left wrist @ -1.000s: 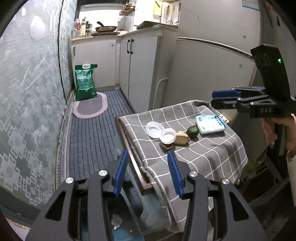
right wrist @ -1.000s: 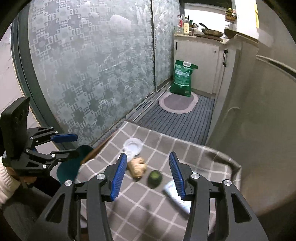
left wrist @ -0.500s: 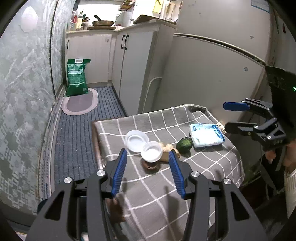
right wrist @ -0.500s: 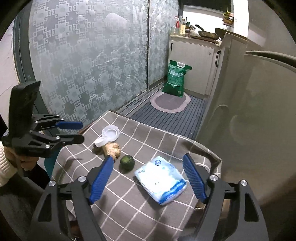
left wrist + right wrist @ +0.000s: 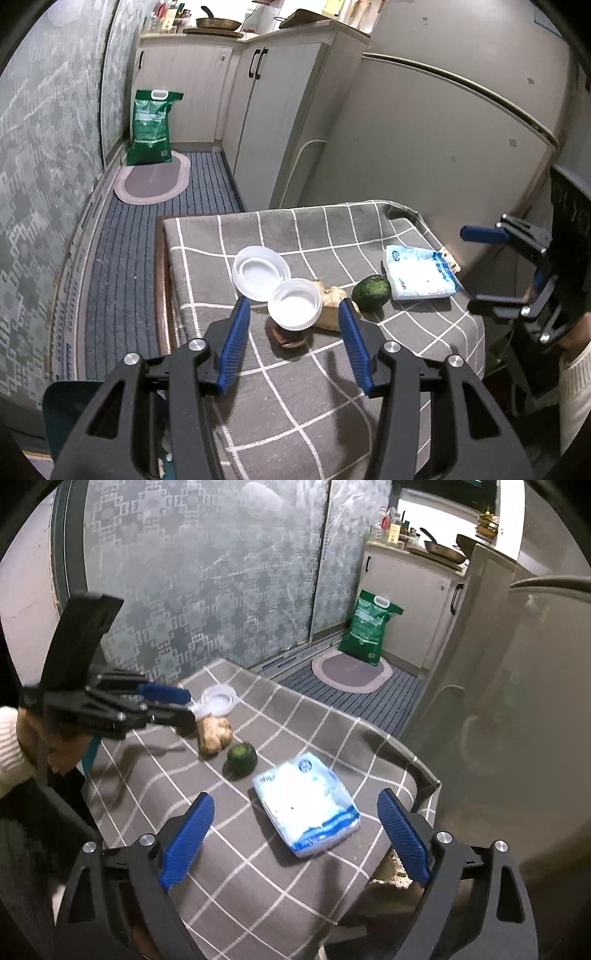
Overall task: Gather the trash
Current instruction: 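Grasp a white plastic cup with the left gripper while the right gripper grasps the blue-white wipes packet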
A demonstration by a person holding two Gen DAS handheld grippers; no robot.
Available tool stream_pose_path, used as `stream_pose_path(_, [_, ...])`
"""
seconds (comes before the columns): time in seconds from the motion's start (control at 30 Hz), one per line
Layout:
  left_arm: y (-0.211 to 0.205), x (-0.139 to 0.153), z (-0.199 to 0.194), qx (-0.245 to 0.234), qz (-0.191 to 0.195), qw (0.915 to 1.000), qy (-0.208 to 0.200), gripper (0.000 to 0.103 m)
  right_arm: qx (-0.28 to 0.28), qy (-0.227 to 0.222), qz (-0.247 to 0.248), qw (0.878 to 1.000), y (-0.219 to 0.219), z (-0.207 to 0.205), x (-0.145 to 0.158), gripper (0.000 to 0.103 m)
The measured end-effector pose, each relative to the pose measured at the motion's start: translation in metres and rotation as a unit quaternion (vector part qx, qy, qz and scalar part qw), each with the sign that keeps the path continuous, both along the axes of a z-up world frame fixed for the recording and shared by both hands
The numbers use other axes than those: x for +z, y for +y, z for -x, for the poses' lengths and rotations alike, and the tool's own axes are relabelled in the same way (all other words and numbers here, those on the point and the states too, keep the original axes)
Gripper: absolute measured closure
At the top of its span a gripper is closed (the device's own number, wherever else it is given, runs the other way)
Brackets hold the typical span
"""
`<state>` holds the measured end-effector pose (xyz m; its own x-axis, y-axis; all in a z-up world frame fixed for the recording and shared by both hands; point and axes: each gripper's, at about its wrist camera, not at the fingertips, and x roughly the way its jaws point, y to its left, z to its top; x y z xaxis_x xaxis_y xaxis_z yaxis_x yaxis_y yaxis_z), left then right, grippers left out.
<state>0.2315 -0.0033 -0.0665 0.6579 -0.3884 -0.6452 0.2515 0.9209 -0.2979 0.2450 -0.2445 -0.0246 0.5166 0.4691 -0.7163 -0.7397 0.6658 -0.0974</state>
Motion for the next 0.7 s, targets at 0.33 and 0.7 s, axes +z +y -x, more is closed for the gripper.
stream_pose_path(0.33, [0.006,-0.004,-0.007,0.005,0.038,0.9991,0.019,0.058,0.006,0.013,0.006,1.0,-0.003,-0.008,-0.012,0.011])
stream_pose_path(0.7, [0.009,-0.007,-0.013,0.005,0.06,0.9977,0.03,0.07,0.007,0.018,0.025,0.999,0.004,-0.015,-0.02,0.008])
